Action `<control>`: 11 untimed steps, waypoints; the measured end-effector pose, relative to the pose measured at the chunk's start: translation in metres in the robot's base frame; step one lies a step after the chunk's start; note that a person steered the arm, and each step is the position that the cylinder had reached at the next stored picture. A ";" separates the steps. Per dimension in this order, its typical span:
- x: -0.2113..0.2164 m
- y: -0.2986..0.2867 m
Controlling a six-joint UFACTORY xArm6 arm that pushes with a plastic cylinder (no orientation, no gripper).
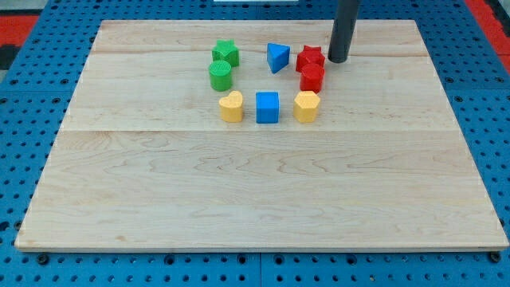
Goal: Place your arm below the blue cube
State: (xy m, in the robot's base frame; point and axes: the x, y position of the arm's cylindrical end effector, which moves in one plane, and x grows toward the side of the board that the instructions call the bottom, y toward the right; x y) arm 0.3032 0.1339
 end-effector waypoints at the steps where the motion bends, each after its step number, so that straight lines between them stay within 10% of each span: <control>1: 0.015 0.002; 5: 0.154 -0.032; 11: 0.140 -0.147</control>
